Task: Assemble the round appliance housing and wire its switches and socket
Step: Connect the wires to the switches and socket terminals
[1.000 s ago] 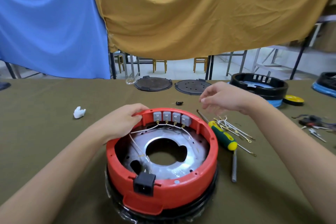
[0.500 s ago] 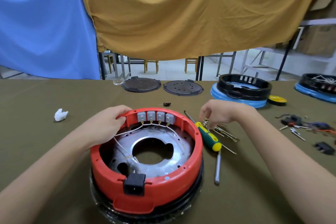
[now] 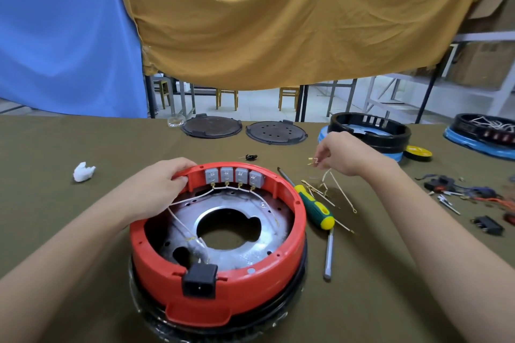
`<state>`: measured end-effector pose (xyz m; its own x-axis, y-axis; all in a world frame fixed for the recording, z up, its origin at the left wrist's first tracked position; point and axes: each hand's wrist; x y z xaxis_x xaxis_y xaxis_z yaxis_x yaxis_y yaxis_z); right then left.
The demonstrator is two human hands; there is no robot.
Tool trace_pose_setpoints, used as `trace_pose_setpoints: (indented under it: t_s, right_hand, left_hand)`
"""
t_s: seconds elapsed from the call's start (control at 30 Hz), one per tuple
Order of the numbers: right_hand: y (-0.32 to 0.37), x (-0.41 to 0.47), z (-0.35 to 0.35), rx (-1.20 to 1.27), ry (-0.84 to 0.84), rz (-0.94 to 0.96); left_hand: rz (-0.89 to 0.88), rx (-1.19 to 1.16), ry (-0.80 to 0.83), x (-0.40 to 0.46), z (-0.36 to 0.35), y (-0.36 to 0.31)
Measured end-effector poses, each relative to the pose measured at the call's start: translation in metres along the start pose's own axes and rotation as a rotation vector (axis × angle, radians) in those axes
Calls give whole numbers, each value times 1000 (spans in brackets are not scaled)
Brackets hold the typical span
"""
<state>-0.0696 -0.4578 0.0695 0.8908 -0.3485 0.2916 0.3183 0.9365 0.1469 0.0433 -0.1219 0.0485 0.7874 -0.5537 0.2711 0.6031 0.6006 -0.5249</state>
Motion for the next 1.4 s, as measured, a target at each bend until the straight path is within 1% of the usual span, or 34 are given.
trace_pose_setpoints:
  t_s: [0.1, 0.17, 0.23, 0.27, 0.33, 0.4, 0.43, 0.47, 0.5, 0.53, 0.57, 0.6, 0.67, 0.83, 0.9, 0.93, 0.97, 1.0, 1.03, 1.07, 1.13, 1.17, 1.23, 1.33, 1.4]
  right_hand:
    - [-9, -4, -2, 51, 44, -12]
    - [-8, -5, 1, 216, 7, -27]
    - [0, -3, 1, 387, -108, -3]
    - [7, -2, 0, 422, -192, 21]
    - [22, -1, -4, 415, -337, 70]
    - [32, -1, -7, 391, -403, 97]
    - [34, -1, -9, 454, -413, 84]
    - [35, -1, -9, 602, -404, 35]
    - [37, -2, -10, 805, -375, -38]
    - [38, -3, -10, 998, -322, -116]
    - [38, -5, -11, 1140, -252, -171]
    - [38, -5, -12, 1207, -177, -200]
    - [39, -5, -15, 1253, -54, -197]
    - [40, -3, -11, 1345, 62, -196]
    - [42, -3, -7, 1286, 20, -184]
    - [42, -3, -5, 1138, -59, -151]
    - [40, -3, -3, 884, -171, -98]
    - [36, -1, -1, 574, -276, -37]
    - [32, 1, 0, 295, -328, 12]
    - [26, 3, 0, 91, -328, 31]
    - [15, 3, -3, -135, -248, 17]
    - [10, 2, -8, -207, -198, -3]
    - [3, -1, -19, -270, -103, -41]
    - [-4, -4, -32, -232, -3, -54]
    - [-5, -2, -30, -171, 21, -38]
  left_hand:
    - [10, -6, 6, 0, 0, 1]
    - [16, -8, 7, 0, 0, 1]
    - [16, -7, 7, 0, 0, 0]
    - [15, -9, 6, 0, 0, 0]
    - [16, -15, 8, 0, 0, 0]
    - [21, -14, 15, 0, 0, 0]
    - [22, -13, 15, 0, 0, 0]
    - [22, -12, 14, 0, 0, 0]
    - [24, -11, 14, 0, 0, 0]
    - [25, -12, 15, 0, 0, 0]
    - [25, -13, 18, 0, 0, 0]
    - [24, -12, 20, 0, 0, 0]
    - [22, -7, 19, 0, 0, -1]
    - [27, -10, 19, 0, 0, -1]
    - [29, -4, 23, 0, 0, -1]
    - [31, 0, 25, 0, 0, -1]
    - [32, 2, 25, 0, 0, -1]
    - [34, 0, 22, 1, 0, 0]
    - [36, -3, 20, 1, 0, 0]
    - [37, -4, 21, 1, 0, 0]
    - [33, 2, 25, 1, 0, 0]
    - [30, 9, 24, 1, 0, 0]
    - [25, 16, 19, 0, 0, 0]
    - [26, 11, 20, 0, 0, -1]
    - [25, 14, 20, 0, 0, -1]
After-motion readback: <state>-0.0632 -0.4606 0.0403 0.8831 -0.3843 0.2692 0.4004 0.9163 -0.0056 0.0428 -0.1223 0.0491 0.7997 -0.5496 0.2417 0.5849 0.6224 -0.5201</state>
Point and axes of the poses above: each hand's wrist, its own x-axis towards the middle knuckle, its own z-axis out of the back of the hand, y = z × x, and after that the axes turned 8 degrees about -y, right-handed
